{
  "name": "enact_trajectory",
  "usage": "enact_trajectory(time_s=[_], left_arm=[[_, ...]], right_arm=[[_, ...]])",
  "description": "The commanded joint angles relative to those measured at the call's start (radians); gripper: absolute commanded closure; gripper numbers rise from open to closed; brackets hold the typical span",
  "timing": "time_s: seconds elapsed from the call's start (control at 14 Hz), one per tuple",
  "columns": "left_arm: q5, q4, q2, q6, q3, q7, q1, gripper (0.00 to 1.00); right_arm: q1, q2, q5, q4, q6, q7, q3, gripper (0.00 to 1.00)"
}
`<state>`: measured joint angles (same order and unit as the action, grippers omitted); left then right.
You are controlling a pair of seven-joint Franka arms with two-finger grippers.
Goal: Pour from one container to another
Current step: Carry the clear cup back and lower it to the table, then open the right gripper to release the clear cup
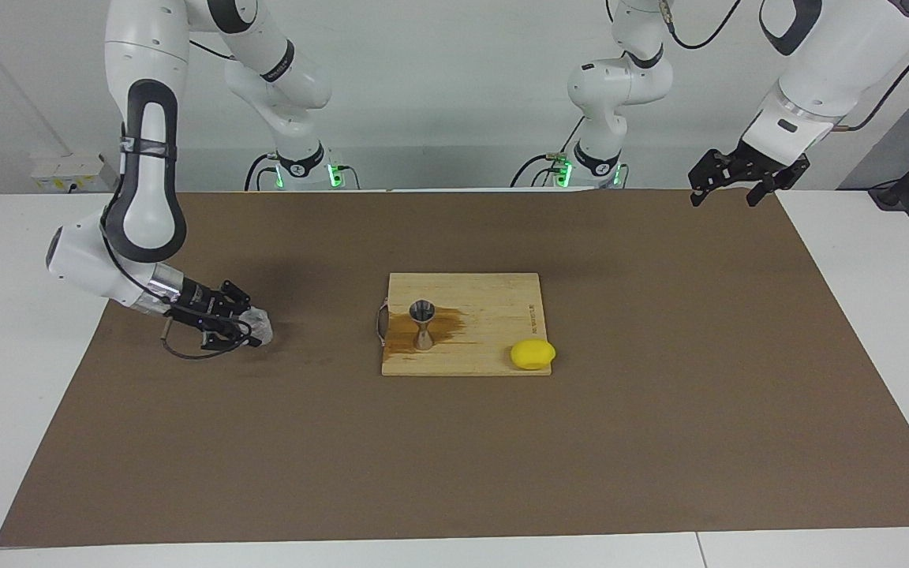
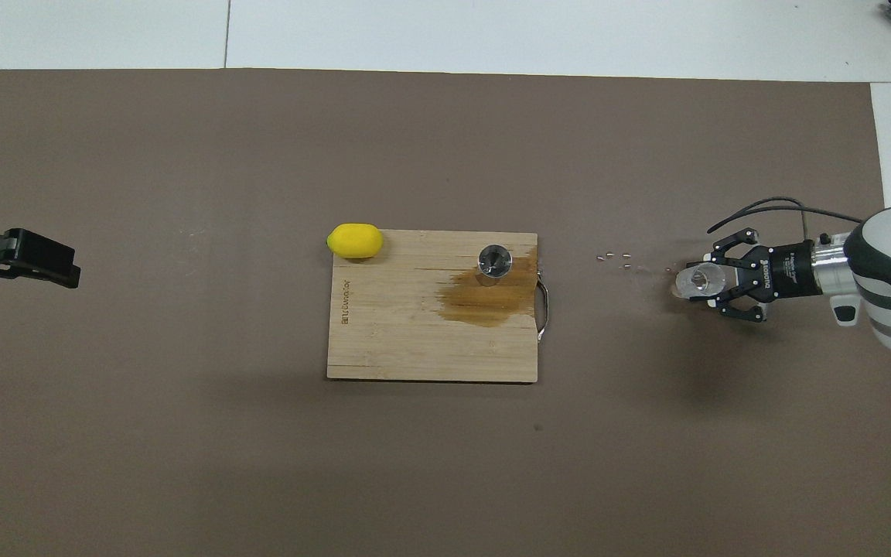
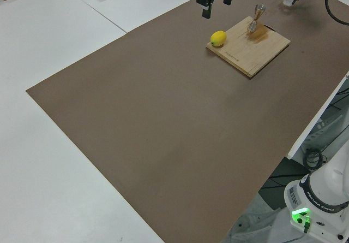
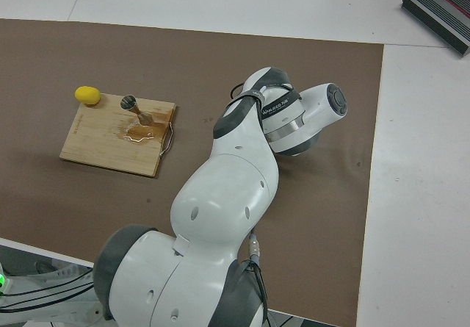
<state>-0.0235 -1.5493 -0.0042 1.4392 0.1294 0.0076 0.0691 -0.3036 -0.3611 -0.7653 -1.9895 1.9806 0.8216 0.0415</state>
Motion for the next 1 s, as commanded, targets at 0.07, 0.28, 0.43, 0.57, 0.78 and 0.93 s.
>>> enact_trajectory(time_s=[0.07,0.28,0.43,0.57,0.78,0.93], left_arm=[[-0.009,-0.023,-0.023,0.003,-0.001,0.005,0.003,0.00],[-0.009,-0.023,-0.022,0.001,-0.001,0.005,0.003,0.00],[-0.009,-0.023,-0.023,0.001,-0.001,0.003,0.003,0.00],[-0.009,-0.023,-0.022,0.001,-0.001,0.005,0.003,0.00],[-0.009,-0.023,-0.023,0.001,-0.001,0.003,0.003,0.00],[-0.009,-0.023,-0.022,0.001,-0.001,0.005,0.003,0.00]], right_arm=[[-0.019,0.010,-0.028,-0.025,-0.008,-0.027,0.011,1.00],[-0.019,0.011,-0.028,-0.034,-0.002,-0.029,0.011,1.00],[-0.019,0.017,-0.028,-0.052,0.004,-0.038,0.009,1.00],[-0.017,0.019,-0.028,-0.057,0.006,-0.055,0.009,1.00],[-0.014,0.024,-0.017,-0.098,0.065,-0.059,0.008,0.45],[-0.009,0.027,-0.011,-0.101,0.075,-0.061,0.006,0.00]])
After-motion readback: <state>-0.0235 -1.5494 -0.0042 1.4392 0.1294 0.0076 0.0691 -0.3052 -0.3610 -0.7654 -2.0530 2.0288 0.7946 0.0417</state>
